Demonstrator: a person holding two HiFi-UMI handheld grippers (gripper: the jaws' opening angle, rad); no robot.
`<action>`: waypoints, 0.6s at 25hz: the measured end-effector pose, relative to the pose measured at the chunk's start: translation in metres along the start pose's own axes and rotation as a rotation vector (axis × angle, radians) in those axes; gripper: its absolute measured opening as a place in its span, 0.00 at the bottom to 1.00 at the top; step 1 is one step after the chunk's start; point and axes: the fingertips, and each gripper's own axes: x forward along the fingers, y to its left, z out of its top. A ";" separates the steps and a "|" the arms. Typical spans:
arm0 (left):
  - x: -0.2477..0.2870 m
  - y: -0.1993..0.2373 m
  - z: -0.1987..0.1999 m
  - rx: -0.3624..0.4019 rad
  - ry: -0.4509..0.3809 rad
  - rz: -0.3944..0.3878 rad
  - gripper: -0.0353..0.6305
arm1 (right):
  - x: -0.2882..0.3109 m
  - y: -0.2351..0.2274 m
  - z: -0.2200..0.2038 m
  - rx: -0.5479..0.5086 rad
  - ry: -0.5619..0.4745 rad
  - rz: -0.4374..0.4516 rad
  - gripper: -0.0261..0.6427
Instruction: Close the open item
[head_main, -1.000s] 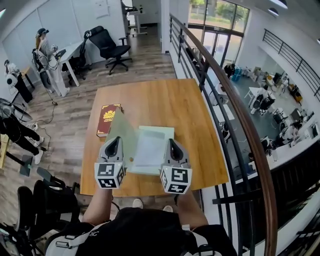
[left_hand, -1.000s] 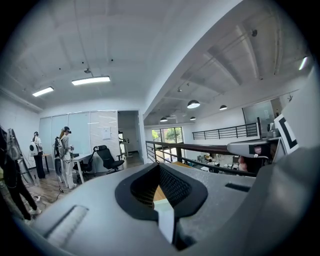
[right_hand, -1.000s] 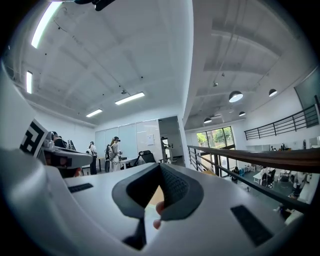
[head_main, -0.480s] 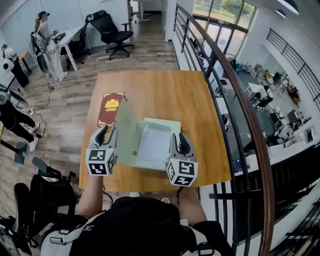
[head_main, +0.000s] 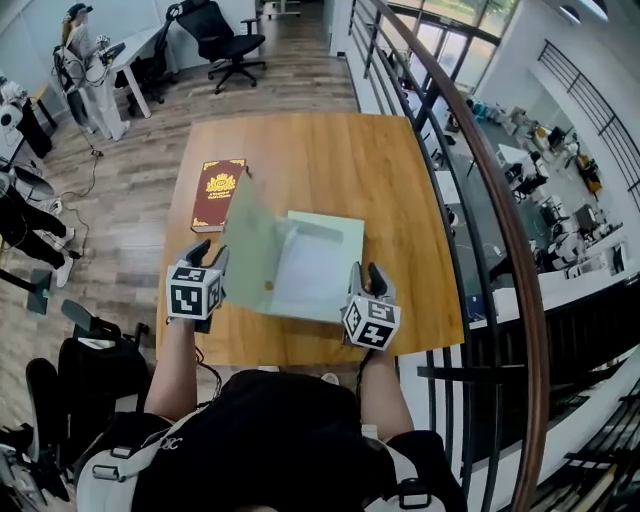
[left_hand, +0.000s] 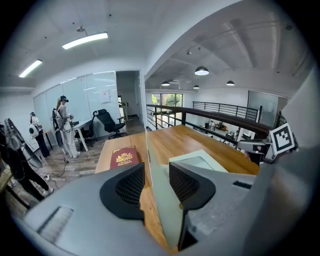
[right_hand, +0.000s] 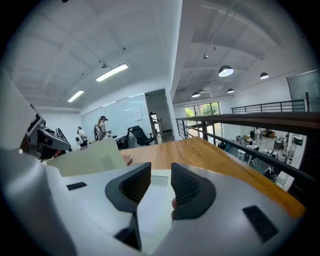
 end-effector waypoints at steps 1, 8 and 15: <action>0.002 0.000 -0.005 -0.009 0.014 -0.005 0.26 | 0.004 -0.004 -0.013 0.006 0.034 -0.006 0.20; 0.006 0.004 -0.038 -0.032 0.087 0.018 0.26 | 0.016 -0.022 -0.100 0.087 0.251 -0.011 0.23; -0.001 0.010 -0.065 -0.074 0.132 0.053 0.26 | 0.016 -0.038 -0.165 0.121 0.401 -0.024 0.24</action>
